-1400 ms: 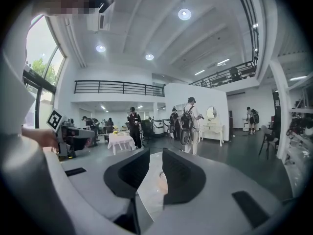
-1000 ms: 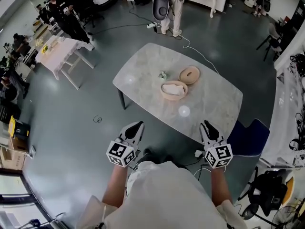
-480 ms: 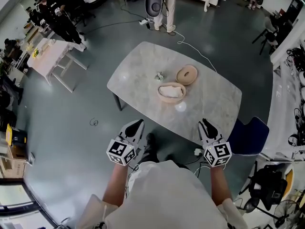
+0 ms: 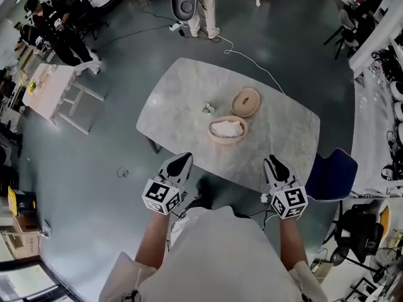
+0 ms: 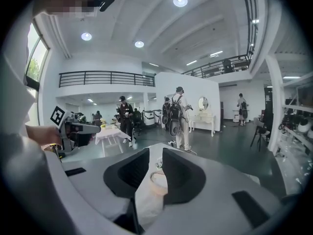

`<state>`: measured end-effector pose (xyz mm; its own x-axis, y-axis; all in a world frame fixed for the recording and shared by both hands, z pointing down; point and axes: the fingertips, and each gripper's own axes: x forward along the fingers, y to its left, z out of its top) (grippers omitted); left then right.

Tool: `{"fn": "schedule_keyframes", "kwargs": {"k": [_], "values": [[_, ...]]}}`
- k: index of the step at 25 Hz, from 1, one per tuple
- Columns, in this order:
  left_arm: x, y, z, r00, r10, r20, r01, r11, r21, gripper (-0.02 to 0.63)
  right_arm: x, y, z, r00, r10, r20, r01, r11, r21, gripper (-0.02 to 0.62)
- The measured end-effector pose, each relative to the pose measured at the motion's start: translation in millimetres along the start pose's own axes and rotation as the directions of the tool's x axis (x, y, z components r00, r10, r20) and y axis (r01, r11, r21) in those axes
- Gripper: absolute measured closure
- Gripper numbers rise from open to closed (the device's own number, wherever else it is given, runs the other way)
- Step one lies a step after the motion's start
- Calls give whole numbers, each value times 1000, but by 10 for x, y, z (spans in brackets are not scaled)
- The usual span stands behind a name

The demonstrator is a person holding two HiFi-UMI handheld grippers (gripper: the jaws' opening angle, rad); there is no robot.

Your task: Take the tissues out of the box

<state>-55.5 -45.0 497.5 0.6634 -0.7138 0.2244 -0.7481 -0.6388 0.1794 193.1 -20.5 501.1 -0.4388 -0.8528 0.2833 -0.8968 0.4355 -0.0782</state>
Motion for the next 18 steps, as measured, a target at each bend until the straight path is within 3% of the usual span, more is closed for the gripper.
{"fn": "schedule_keyframes", "kwargs": {"k": [18], "values": [[662, 819, 189, 975, -210, -73, 214, 976, 44, 598, 682, 34, 181, 985, -167, -47, 167, 986, 10, 494]]}}
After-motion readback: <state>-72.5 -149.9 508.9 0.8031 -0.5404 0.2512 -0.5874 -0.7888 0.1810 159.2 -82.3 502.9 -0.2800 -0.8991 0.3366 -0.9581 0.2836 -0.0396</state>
